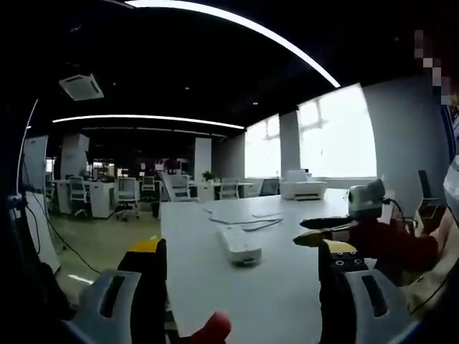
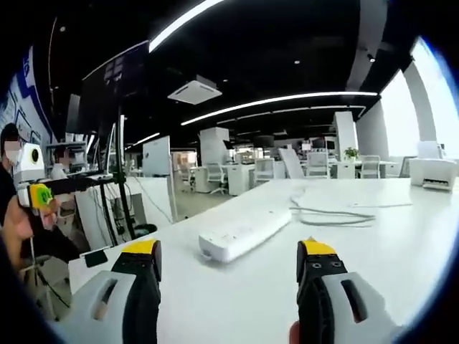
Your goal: Pick up the power strip scattered on the table, fix it on the side mounting bracket of the table, and press the switch
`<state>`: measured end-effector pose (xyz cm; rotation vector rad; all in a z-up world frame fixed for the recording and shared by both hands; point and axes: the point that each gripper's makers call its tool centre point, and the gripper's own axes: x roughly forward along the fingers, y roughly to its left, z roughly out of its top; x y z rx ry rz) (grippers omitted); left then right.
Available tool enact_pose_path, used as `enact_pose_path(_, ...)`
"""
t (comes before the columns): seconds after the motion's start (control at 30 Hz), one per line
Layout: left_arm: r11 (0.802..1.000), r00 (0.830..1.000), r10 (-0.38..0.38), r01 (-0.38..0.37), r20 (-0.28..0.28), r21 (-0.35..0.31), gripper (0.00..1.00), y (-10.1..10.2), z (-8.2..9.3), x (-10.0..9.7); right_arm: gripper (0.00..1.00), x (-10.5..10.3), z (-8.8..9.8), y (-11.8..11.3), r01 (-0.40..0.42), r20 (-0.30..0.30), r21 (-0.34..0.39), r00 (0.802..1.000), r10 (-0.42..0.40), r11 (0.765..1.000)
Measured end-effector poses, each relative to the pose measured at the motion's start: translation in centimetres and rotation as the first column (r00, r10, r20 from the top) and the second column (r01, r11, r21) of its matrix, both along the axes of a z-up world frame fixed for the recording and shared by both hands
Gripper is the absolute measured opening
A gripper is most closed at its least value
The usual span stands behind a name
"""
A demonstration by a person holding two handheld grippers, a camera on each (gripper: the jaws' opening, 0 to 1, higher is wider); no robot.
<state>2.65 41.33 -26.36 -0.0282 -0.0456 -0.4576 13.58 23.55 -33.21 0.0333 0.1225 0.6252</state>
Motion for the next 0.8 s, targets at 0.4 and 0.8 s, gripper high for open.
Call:
enact_pose_path(0.4, 1.0, 1.0, -0.004, 0.005, 0.014, -0.006, 0.9, 0.1, 0.5, -0.3, 0.74, 1.9, -0.9, 2.6, 0.026, -0.026, -0.03, 0.999, -0.027, 0.999)
enact_pose_path(0.8, 1.0, 1.0, -0.007, 0.008, 0.02, -0.013, 0.9, 0.2, 0.7, -0.4, 0.74, 3.8, -2.7, 4.8, 0.049, -0.058, -0.118, 0.997, -0.056, 0.992)
